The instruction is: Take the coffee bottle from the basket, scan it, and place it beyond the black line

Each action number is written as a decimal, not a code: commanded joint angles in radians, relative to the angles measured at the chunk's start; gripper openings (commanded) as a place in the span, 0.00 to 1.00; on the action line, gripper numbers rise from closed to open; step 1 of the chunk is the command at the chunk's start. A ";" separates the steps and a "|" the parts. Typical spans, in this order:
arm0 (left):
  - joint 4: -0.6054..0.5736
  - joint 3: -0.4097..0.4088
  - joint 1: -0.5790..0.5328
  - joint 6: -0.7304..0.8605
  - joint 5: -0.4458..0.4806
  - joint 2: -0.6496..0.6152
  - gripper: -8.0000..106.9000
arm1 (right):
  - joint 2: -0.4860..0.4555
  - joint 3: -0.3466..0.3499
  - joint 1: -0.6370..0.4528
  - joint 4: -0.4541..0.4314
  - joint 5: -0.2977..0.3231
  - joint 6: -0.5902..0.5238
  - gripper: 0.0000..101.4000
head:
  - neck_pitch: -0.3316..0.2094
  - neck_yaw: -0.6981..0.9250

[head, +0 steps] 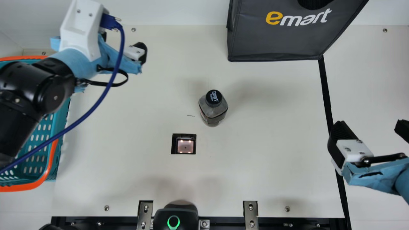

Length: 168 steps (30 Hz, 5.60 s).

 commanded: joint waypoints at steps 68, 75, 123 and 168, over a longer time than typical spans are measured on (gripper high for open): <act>-0.083 0.395 0.362 0.071 0.089 -0.573 0.85 | 0.000 0.000 0.000 0.000 0.000 0.000 0.90 | -0.017 0.002; -0.096 0.402 0.373 0.080 0.126 -0.614 0.85 | 0.000 0.000 0.000 0.000 0.000 0.000 0.90 | -0.017 0.002; -0.105 0.405 0.373 0.094 0.172 -0.665 0.85 | 0.113 -0.005 0.138 0.006 -0.072 0.015 0.90 | -0.017 0.002; -0.105 0.405 0.373 0.094 0.172 -0.665 0.85 | 0.529 -0.107 0.549 -0.023 -0.225 0.102 0.90 | -0.017 0.002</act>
